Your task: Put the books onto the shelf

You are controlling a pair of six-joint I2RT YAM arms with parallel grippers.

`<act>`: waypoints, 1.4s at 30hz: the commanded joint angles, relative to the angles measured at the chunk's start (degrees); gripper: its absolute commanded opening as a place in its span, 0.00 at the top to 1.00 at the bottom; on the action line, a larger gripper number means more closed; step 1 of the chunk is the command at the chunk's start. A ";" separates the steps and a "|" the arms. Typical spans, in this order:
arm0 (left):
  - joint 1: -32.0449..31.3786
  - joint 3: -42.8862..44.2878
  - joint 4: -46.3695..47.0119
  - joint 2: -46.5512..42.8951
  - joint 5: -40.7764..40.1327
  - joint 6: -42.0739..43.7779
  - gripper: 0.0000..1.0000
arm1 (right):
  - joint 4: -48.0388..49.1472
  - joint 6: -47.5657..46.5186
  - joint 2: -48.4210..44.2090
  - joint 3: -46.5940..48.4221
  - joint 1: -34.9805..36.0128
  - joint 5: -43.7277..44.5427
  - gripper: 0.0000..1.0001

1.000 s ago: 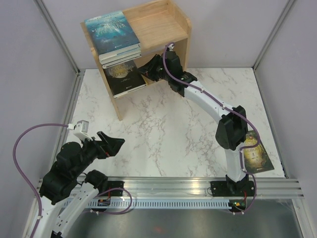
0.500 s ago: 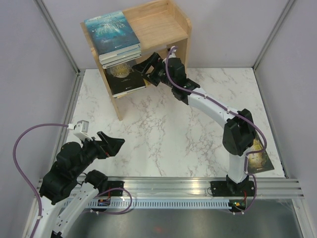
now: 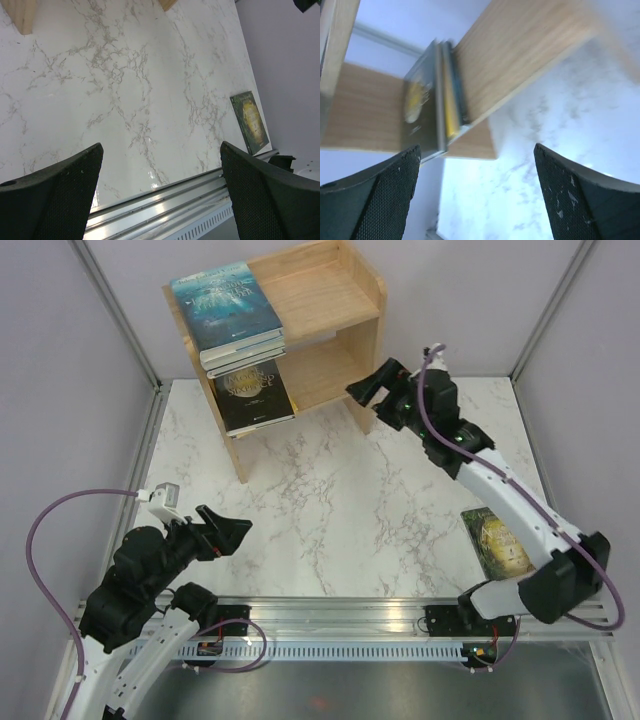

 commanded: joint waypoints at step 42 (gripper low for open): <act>-0.27 -0.25 5.20 3.45 12.91 7.27 0.00 | -1.82 -13.68 -4.56 -52.51 -76.70 -4.44 0.02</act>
